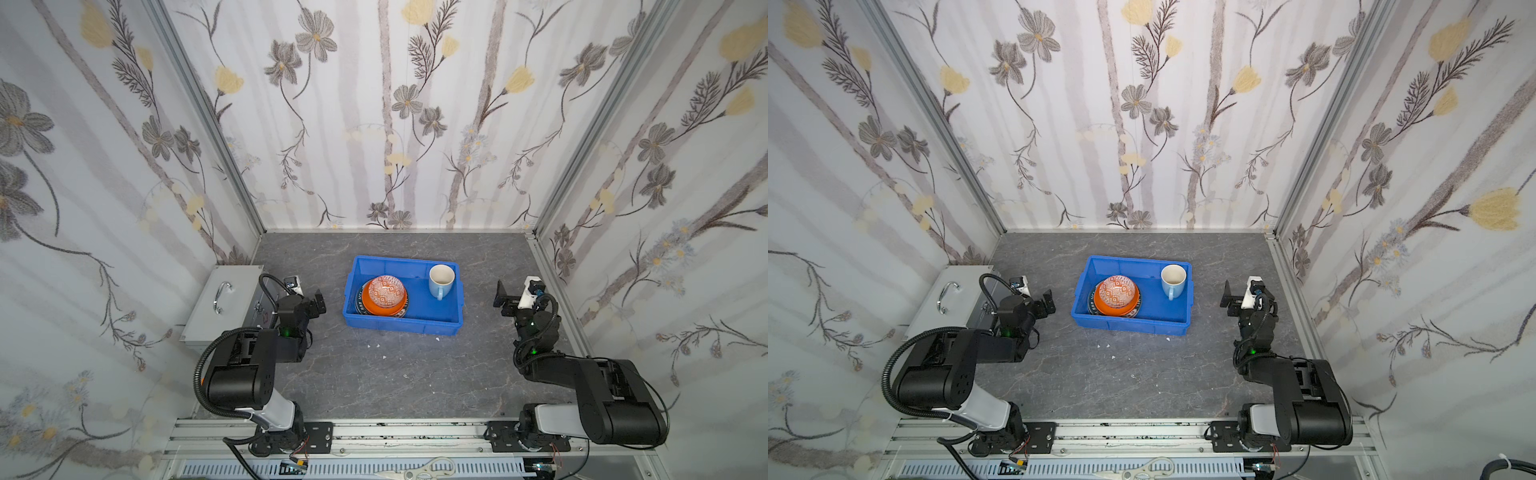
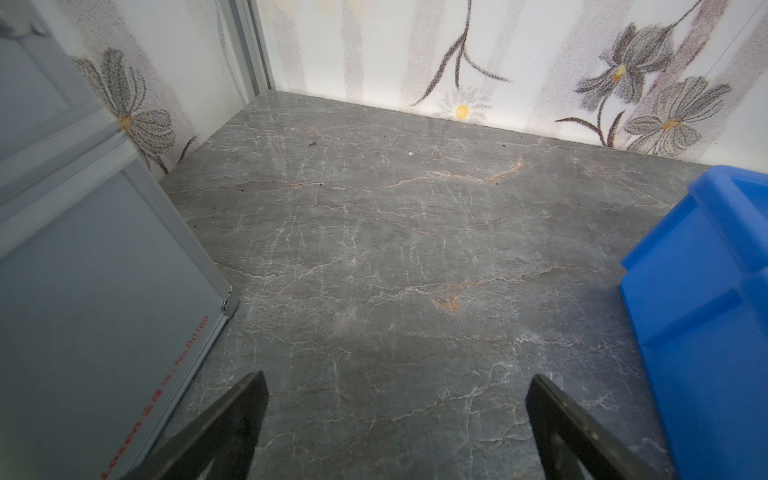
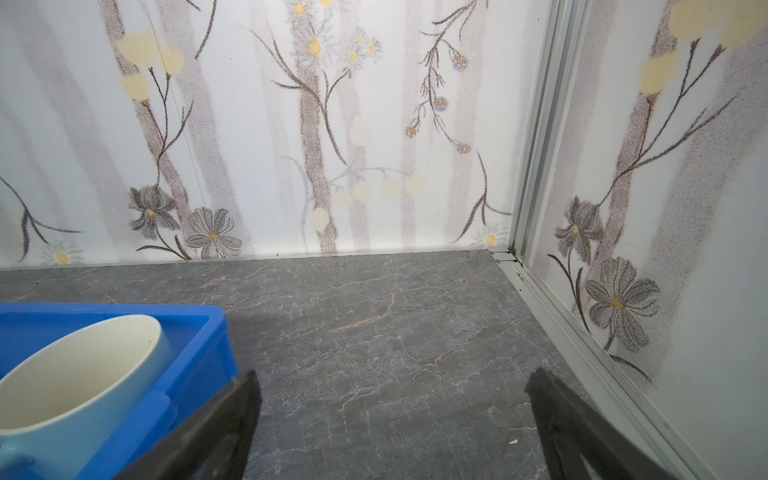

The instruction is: Place the mixed dishes into the plastic bin

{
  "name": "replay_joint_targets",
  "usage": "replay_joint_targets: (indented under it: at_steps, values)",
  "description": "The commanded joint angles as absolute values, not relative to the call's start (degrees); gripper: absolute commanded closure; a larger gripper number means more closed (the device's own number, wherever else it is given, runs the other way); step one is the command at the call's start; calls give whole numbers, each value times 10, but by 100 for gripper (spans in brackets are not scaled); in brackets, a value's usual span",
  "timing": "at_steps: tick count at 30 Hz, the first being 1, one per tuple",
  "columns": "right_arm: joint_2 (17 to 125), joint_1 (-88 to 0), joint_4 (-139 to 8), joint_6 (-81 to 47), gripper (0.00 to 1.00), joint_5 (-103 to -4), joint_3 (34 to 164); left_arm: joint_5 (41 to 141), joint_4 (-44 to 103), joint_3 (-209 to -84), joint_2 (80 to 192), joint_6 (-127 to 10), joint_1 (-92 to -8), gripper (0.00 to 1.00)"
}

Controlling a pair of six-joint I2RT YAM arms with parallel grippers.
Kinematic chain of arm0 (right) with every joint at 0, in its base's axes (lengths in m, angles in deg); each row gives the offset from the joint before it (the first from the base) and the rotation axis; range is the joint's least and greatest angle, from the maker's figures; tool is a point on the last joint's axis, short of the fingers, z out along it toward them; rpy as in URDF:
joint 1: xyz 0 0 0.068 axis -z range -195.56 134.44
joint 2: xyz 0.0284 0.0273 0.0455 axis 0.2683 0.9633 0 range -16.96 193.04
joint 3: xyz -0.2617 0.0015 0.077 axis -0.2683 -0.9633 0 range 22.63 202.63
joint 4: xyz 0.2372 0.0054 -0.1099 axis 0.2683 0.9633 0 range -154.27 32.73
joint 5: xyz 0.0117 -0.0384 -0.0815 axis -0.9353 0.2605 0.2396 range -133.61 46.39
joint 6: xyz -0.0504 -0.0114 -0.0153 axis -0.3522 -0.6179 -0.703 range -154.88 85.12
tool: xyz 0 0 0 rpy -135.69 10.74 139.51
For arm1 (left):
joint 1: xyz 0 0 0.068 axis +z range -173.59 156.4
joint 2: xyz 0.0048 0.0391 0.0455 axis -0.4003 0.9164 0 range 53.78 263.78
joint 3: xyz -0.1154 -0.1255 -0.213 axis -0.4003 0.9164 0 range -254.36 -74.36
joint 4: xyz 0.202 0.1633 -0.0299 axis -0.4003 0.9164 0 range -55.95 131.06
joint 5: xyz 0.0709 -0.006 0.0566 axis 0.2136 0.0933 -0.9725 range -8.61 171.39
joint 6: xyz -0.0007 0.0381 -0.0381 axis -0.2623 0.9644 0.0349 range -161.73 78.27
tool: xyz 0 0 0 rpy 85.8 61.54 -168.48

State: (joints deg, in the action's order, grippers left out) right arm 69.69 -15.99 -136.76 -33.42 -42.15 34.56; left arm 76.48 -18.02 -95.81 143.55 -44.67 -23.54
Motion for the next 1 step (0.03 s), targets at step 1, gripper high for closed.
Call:
replay_joint_targets:
  at_steps: [1]
  values:
    - [695,-161,-1388,-342,0,-426,344,761,-198,-959,1436,-440,-235,0]
